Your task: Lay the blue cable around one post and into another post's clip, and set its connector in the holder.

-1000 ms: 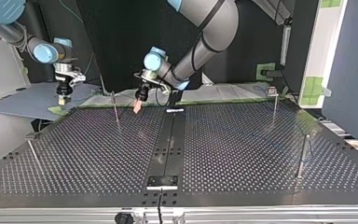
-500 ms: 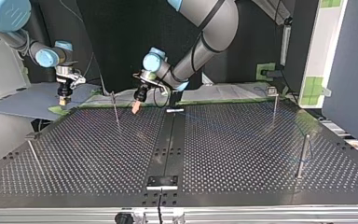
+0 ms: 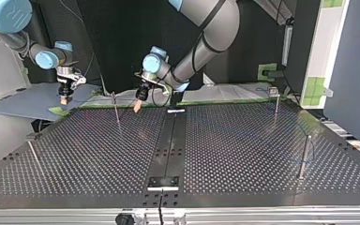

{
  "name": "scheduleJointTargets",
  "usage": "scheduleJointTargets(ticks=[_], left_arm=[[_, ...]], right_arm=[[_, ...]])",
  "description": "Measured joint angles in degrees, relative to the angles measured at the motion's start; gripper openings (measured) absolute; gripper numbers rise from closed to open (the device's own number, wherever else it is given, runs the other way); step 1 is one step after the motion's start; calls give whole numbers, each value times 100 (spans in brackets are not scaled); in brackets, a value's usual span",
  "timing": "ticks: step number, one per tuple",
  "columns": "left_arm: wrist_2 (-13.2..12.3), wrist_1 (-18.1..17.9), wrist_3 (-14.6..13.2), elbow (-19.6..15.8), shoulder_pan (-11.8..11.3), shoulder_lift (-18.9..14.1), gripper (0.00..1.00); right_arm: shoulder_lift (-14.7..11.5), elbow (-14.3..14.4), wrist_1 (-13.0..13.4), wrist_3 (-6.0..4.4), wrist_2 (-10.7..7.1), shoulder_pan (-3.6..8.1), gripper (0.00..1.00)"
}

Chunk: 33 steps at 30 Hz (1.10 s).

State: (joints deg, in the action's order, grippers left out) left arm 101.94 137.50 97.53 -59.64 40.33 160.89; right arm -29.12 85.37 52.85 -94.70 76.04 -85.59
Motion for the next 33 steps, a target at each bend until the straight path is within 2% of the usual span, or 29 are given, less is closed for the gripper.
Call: scheduleJointTargets(ticks=[1,2,11,16,27,33], left_arm=[[-33,50,-45,0,-5,0,95],[-86,121,-91,0,-13,-1,100],[-497,695,-391,-10,-44,-78,100],[-690,933,-539,-178,-79,-255,100],[-760,519,-533,-779,-196,-858,100],[-828,457,-541,-1128,-157,-999,100]], right_arm=[[1,0,-1,-2,0,-1,0],[2,0,-2,-3,0,-3,0],[28,2,-2,-23,-8,-15,0],[38,2,2,-31,-9,-16,0],[50,2,31,-74,-9,-31,0],[57,1,55,-124,-15,-33,0]])
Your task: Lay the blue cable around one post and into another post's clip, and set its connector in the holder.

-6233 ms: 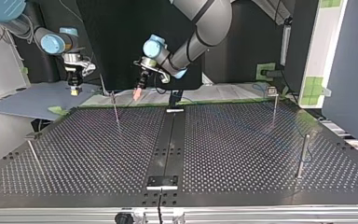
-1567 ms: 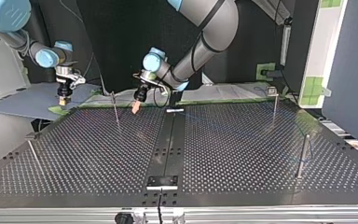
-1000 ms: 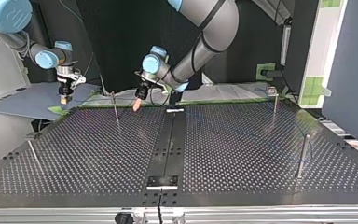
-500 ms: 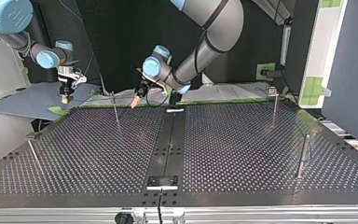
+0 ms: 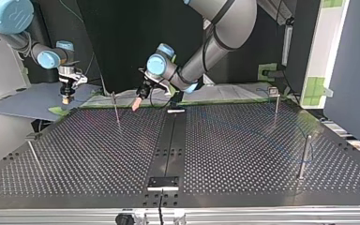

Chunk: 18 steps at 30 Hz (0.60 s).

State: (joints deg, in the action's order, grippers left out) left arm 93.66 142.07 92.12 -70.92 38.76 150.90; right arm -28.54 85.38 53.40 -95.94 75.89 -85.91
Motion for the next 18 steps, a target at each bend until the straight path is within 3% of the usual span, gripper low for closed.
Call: scheduleJointTargets(ticks=[9,18], left_arm=[[-320,433,-93,-372,18,-11,100],[-361,663,-145,-406,45,-151,100]], right_arm=[[8,1,14,-22,-3,-3,0],[18,1,12,-54,-3,-6,0]])
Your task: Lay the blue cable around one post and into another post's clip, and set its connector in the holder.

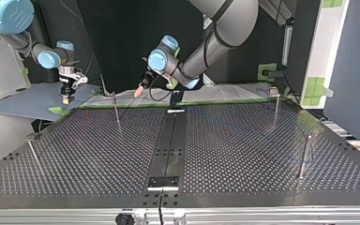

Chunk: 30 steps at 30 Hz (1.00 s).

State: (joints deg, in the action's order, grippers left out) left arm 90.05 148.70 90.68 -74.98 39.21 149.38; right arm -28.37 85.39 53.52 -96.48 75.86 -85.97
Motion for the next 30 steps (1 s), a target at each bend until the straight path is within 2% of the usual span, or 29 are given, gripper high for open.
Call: scheduleJointTargets(ticks=[8,14,21,30], left_arm=[[86,9,-14,-59,56,-219,100],[129,6,-15,-130,96,-229,100],[170,10,-15,-139,113,-232,100],[225,11,-15,-140,115,-238,100]], right_arm=[[10,0,-4,-16,0,0,0],[10,0,9,-37,0,5,0],[27,-1,56,-118,-22,22,0],[36,0,51,-127,-27,23,0]])
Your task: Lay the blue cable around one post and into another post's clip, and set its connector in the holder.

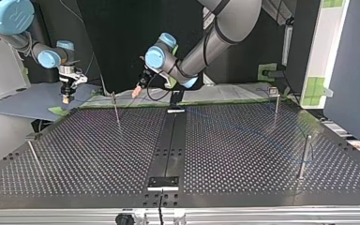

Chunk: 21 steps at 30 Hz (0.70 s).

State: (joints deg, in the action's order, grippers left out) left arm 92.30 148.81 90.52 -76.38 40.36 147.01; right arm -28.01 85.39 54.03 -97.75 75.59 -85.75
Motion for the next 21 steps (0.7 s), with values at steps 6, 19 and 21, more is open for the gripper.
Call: scheduleJointTargets(ticks=[6,19,21], left_arm=[[34,0,0,-1,0,-4,100],[55,-14,7,-4,-20,-22,100],[55,-7,4,-4,-28,-31,100]], right_arm=[[2,0,11,3,1,-3,0],[-179,104,-214,387,56,45,0],[-296,178,-226,408,78,35,0]])
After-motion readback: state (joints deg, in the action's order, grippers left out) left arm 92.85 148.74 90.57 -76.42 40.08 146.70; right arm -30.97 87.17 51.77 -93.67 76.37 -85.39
